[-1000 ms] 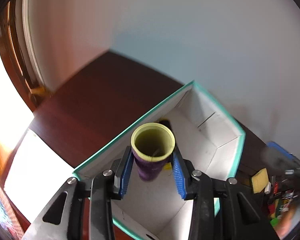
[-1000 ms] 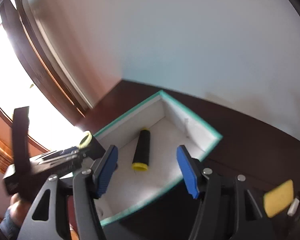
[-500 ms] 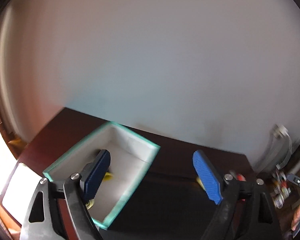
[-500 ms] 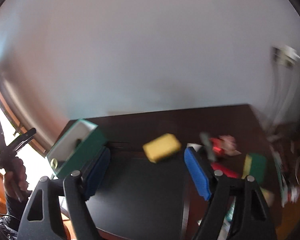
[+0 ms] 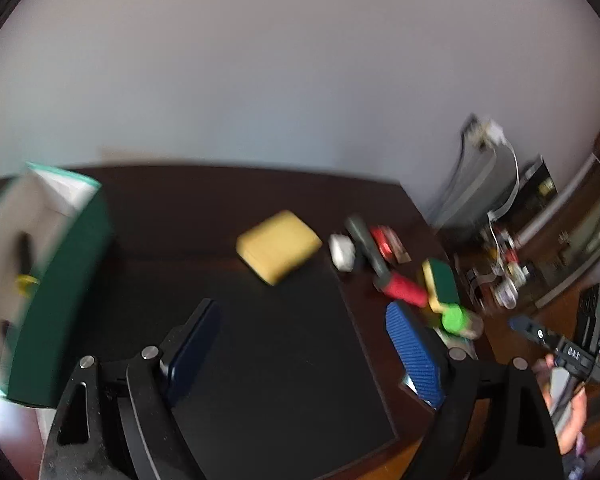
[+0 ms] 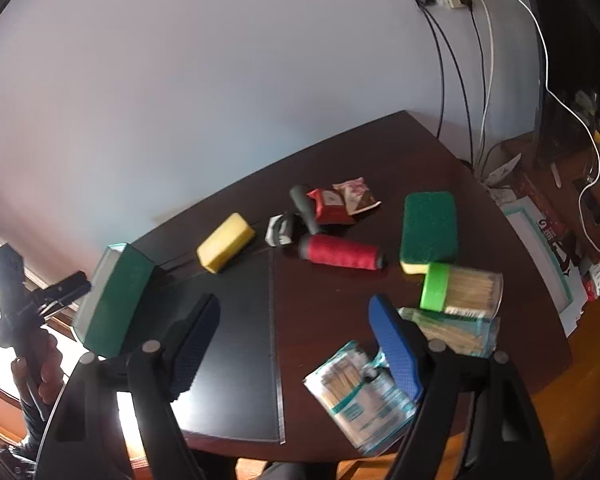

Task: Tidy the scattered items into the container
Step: 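Move both tools back over the remaining items on the desk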

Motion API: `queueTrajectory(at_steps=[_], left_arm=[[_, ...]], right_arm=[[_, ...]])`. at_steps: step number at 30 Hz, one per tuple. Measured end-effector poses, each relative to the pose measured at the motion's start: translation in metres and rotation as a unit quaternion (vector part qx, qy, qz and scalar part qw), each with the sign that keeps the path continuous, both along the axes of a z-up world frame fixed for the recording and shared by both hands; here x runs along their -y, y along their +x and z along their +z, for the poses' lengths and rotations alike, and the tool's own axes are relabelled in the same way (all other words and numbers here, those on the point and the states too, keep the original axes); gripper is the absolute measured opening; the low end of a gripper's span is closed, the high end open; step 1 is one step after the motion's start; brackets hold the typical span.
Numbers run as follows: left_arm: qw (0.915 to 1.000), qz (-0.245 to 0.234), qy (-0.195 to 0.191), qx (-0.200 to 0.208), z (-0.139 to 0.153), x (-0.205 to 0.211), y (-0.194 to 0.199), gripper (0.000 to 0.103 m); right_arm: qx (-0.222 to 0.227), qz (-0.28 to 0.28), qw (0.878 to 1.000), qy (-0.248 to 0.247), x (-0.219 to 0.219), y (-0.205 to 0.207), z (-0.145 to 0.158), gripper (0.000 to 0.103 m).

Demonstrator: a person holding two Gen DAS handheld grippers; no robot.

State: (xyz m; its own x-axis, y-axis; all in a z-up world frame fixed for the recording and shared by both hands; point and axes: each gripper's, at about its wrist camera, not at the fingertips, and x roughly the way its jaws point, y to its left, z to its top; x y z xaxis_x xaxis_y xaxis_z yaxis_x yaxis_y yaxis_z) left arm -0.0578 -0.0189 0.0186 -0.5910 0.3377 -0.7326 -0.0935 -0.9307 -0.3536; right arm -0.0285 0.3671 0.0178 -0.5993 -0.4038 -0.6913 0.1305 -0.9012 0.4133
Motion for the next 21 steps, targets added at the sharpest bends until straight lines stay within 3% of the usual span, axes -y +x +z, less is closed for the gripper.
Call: queueTrajectory(at_steps=[5,15,21], left_arm=[[0.9989,-0.021,-0.006,0.041,-0.037,-0.046,-0.025,0.086],[0.9927,-0.082,-0.020,0.086,-0.080,-0.136,-0.058,0.086],[0.9822,-0.163,-0.079,0.049,-0.083,-0.183,-0.071,0.086]], right_arm=[[-0.001,0.020,0.999,0.047,-0.004,-0.014,-0.017,0.078],[0.042,-0.053,0.998,0.017,-0.081,-0.045,-0.031,0.078],[0.058,-0.036,0.997,0.039,-0.092,-0.041,-0.043,0.079]])
